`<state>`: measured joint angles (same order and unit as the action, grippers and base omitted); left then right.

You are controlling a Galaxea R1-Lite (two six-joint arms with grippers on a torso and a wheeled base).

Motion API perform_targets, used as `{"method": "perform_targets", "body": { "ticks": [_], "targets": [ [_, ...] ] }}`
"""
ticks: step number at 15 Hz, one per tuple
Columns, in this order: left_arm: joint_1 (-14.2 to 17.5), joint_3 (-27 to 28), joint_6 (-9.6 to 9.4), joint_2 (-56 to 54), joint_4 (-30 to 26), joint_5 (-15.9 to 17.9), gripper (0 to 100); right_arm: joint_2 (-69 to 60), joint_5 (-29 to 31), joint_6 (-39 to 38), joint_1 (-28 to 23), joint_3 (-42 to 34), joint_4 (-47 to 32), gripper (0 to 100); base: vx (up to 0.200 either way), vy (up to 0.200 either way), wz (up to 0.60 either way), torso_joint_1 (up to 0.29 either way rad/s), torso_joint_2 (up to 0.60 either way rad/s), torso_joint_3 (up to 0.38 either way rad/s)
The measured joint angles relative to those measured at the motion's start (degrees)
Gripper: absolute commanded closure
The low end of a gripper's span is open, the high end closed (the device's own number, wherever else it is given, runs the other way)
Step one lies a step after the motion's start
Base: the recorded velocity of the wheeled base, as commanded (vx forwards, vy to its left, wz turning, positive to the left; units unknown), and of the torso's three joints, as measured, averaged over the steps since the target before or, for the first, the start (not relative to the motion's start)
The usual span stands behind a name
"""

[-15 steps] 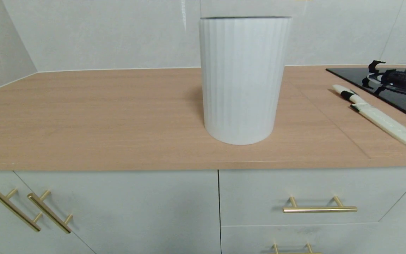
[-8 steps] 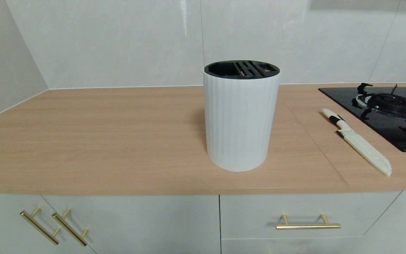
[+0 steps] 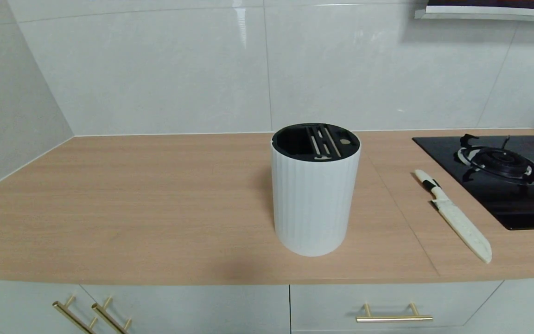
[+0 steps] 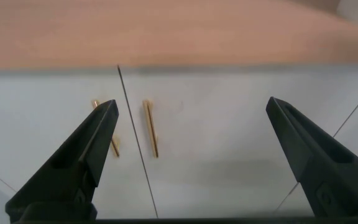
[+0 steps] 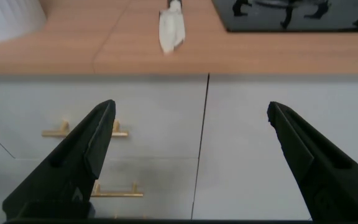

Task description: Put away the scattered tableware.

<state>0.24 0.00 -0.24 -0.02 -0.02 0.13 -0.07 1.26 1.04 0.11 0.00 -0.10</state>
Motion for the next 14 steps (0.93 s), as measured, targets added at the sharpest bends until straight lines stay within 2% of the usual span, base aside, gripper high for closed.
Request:
{"method": "perform_targets", "body": {
  "ticks": [14],
  "targets": [
    [0.00,0.00,-0.02,0.00,0.02,-0.02,0,0.00,0.02,0.00,-0.01,0.00,0.02,0,0.000,0.000,0.00,0.253,-0.55,-0.299]
  ]
}}
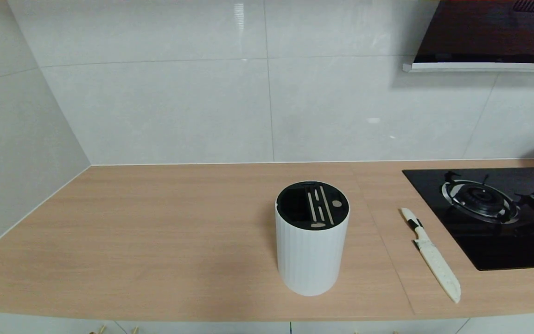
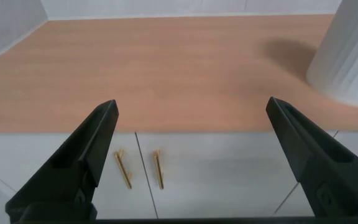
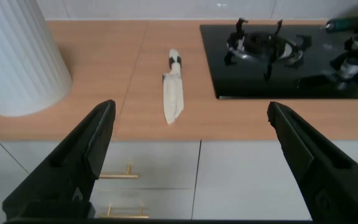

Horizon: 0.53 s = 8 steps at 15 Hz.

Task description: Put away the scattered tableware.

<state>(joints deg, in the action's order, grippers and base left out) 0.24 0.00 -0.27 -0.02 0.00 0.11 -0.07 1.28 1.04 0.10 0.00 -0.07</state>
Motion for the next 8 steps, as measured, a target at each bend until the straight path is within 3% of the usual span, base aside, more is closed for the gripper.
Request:
{"method": "perform_targets", "body": {
  "ticks": [3,8],
  "targets": [
    [-0.02,0.00,0.00,0.00,0.00,0.00,0,0.00,-0.05,-0.02,0.00,0.00,0.00,0,0.000,0.000,0.00,0.193,-0.40,-0.211],
    [0.00,0.00,0.02,0.00,0.00,-0.01,0,0.00,-0.06,0.00,0.00,0.02,-0.02,0,0.000,0.000,0.00,0.016,-0.03,-0.018]
  ]
}}
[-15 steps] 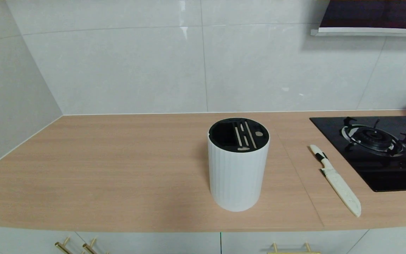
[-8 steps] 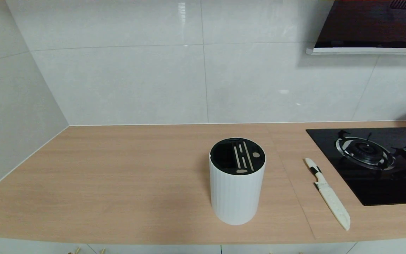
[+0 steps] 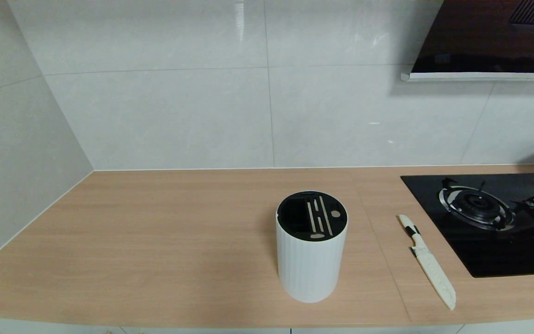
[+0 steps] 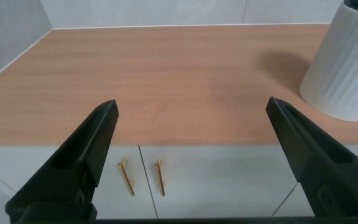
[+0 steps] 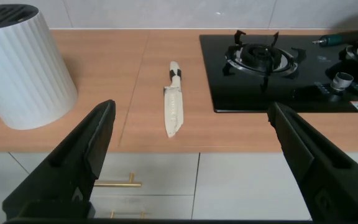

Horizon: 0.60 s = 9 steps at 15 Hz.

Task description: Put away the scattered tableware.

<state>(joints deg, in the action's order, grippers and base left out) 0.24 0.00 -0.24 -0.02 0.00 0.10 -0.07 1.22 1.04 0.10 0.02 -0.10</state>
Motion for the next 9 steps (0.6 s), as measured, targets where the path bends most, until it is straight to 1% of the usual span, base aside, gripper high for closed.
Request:
{"method": "perform_targets", "body": {
  "ticks": [5,6,9],
  "targets": [
    [0.00,0.00,0.06,0.00,0.00,0.00,0,0.00,0.00,0.11,0.00,0.24,0.17,0,0.000,0.000,0.00,0.000,0.00,0.000],
    [0.00,0.00,0.06,0.00,0.00,0.00,0,0.12,-0.02,-0.17,0.01,1.12,-0.39,0,0.000,0.000,0.00,0.000,0.00,0.000],
    [-0.02,0.00,0.09,0.00,0.00,0.00,0,3.99,-0.60,-2.60,0.50,7.63,-0.22,0,0.000,0.000,0.00,0.000,0.00,0.000]
  ]
}}
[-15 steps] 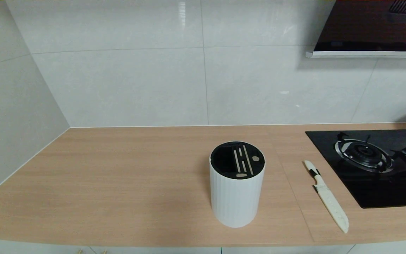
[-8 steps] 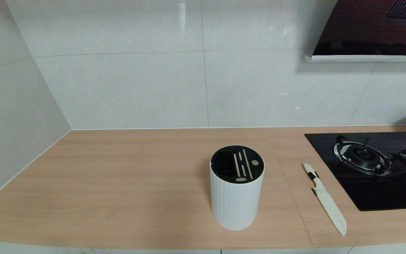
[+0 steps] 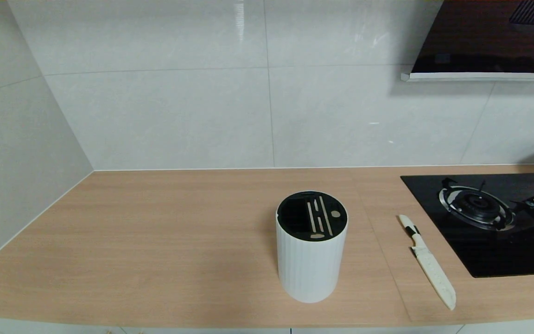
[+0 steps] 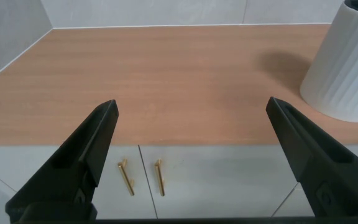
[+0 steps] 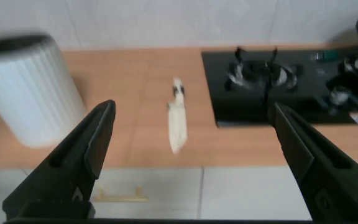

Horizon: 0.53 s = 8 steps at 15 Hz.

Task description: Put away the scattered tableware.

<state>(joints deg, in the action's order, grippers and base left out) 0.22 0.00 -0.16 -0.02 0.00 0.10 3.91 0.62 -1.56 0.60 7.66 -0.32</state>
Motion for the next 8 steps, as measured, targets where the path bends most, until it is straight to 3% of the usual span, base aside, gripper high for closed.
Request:
{"method": "perform_targets", "body": {
  "ticks": [8],
  "targets": [
    [0.02,0.00,0.00,0.00,0.00,0.00,0,40.70,-3.52,1.01,2.45,12.81,1.22,0,0.000,0.000,0.00,0.000,0.00,0.000]
  ]
}}
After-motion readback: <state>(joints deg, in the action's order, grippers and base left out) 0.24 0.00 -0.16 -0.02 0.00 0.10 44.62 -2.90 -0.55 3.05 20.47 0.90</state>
